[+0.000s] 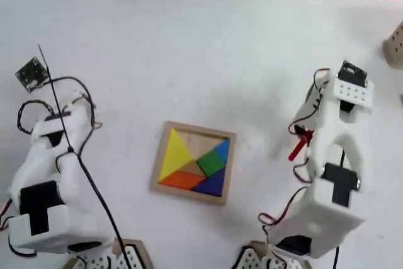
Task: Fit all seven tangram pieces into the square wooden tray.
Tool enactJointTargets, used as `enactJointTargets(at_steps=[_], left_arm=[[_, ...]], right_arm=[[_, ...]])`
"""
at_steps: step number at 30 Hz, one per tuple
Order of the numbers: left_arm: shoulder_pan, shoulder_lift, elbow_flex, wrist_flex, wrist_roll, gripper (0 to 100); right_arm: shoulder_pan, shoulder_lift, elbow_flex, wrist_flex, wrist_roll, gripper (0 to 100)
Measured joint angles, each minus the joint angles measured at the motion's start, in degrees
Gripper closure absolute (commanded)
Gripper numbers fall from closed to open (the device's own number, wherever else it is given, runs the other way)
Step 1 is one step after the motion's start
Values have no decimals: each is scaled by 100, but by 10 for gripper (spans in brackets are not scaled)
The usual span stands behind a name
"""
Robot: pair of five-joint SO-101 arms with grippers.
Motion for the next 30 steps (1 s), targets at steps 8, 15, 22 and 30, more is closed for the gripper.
enactJointTargets(at_steps=[8,15,22,30], left_arm=[[0,0,0,0,0,977],[123,0,0,0,0,977],[123,0,0,0,0,977],[123,0,0,0,0,977]], right_arm=[[-659,-2286,1565,-378,0,982],[-1802,-2892,2347,-738,1301,982],[-3191,-2892,2400,-738,2180,982],[-4932,-2892,2400,-756,2207,981]])
